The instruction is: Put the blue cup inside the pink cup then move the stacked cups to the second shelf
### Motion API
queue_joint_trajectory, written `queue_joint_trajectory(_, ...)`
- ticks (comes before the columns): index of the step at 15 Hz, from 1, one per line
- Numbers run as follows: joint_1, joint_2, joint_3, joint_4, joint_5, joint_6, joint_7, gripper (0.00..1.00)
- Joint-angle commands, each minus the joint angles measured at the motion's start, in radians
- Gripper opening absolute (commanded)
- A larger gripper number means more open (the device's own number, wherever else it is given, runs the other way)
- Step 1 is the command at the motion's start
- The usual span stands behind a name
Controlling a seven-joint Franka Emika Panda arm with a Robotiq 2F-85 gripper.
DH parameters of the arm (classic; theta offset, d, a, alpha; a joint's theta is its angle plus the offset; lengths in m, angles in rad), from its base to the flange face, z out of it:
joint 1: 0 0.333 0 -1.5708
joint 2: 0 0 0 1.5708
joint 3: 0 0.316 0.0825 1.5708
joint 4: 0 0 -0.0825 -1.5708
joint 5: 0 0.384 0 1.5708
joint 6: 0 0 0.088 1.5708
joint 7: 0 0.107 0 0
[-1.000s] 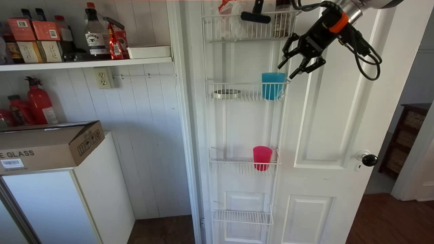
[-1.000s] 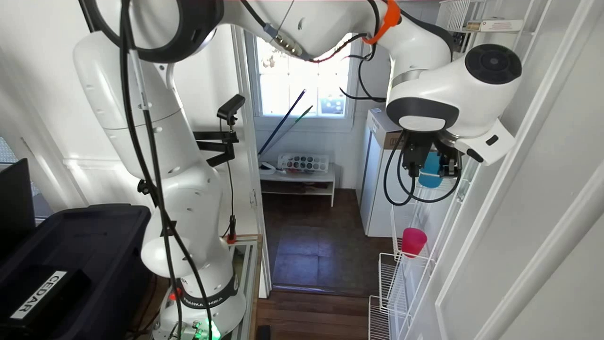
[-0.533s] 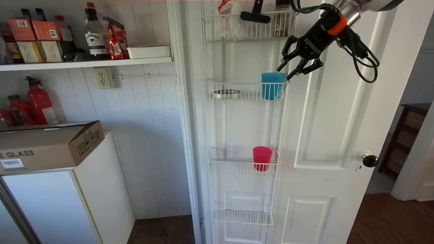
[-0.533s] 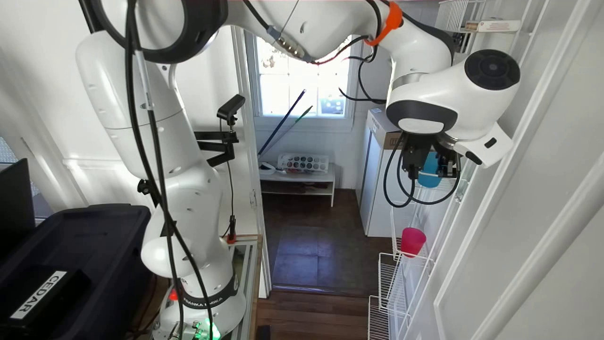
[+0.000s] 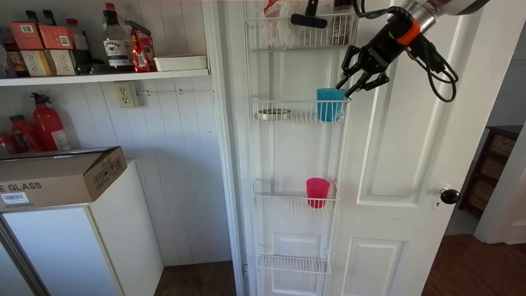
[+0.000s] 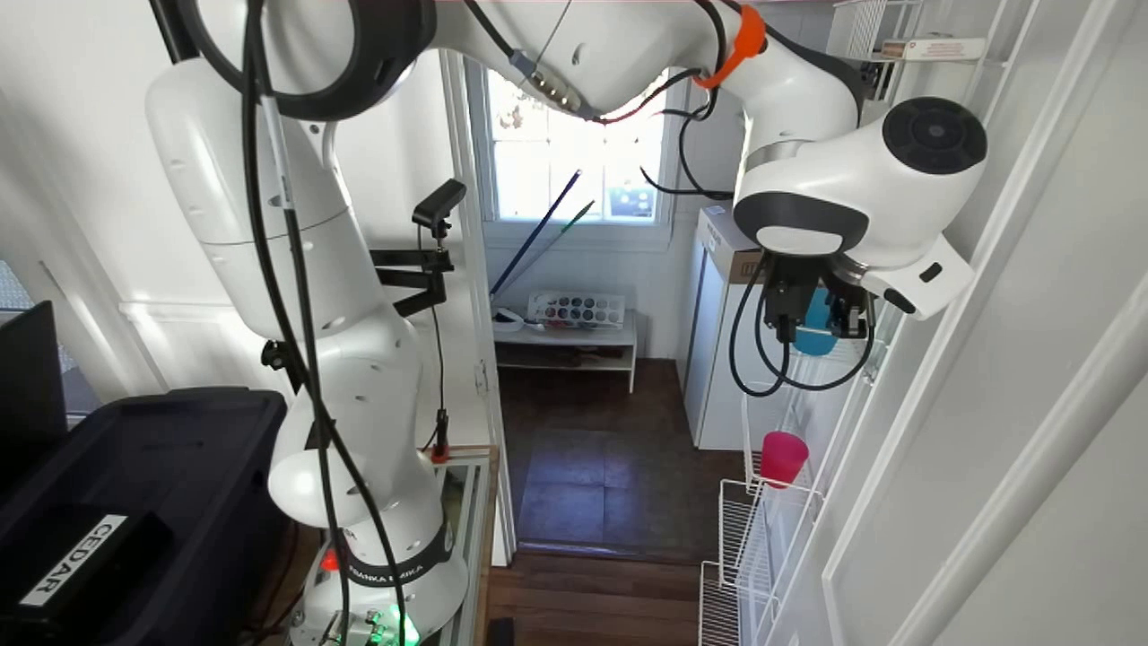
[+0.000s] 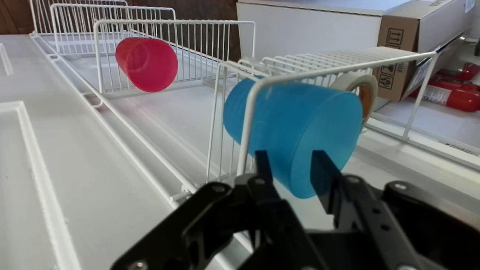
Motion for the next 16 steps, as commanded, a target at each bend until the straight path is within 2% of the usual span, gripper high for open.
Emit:
queue_joint_trajectory(1, 0.006, 0.019, 0.018, 0.021, 0.026, -0.02, -0.015, 0.3)
queue_joint_trajectory(2, 0.007, 0.02, 0.022, 0.022, 0.023, -0.022, -0.014, 0.26)
queue_joint_trajectory(3, 0.007, 0.022, 0.025, 0.022, 0.019, -0.025, -0.013, 0.29)
queue_joint_trajectory(4, 0.006, 0.023, 0.028, 0.021, 0.016, -0.026, -0.01, 0.28)
queue_joint_trajectory(5, 0.005, 0.023, 0.03, 0.021, 0.014, -0.025, -0.009, 0.13)
queue_joint_trajectory(6, 0.004, 0.022, 0.03, 0.02, 0.014, -0.024, -0.009, 0.06)
queue_joint_trajectory(8, 0.0, 0.02, 0.028, 0.019, 0.009, -0.02, -0.007, 0.0)
queue_joint_trajectory(12, -0.01, 0.013, 0.019, 0.015, 0.012, -0.025, -0.003, 0.01)
queue_joint_trajectory(16, -0.02, 0.009, -0.004, 0.012, 0.073, -0.061, -0.033, 0.01)
